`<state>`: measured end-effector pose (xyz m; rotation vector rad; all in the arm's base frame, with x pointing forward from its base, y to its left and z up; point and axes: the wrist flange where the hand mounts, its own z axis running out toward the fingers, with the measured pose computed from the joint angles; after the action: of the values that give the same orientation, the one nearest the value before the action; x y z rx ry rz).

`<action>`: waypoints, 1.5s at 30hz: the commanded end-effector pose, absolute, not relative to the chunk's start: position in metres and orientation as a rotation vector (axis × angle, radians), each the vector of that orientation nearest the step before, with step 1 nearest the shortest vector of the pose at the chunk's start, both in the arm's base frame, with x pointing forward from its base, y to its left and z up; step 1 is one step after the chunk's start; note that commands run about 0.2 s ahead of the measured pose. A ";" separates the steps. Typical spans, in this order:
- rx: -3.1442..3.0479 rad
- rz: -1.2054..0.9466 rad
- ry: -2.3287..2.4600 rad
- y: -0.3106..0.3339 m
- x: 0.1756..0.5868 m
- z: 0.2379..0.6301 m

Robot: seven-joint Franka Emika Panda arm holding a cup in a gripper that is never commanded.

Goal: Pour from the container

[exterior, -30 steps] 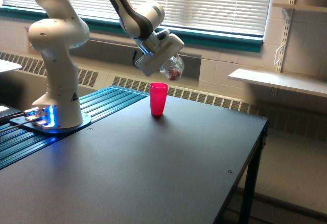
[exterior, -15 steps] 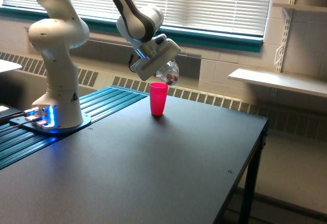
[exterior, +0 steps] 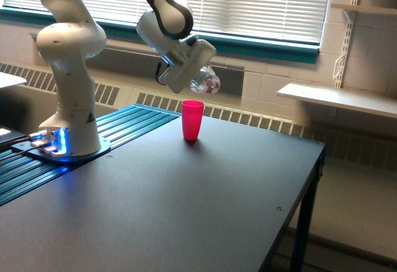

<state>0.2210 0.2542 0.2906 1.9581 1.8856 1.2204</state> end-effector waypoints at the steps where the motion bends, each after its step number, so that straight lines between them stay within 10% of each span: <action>1: 2.016 1.270 1.829 0.249 0.219 0.297; 45: 1.960 1.215 1.833 0.235 0.249 0.298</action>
<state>0.2425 0.2437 0.2968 2.0811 1.7928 1.2249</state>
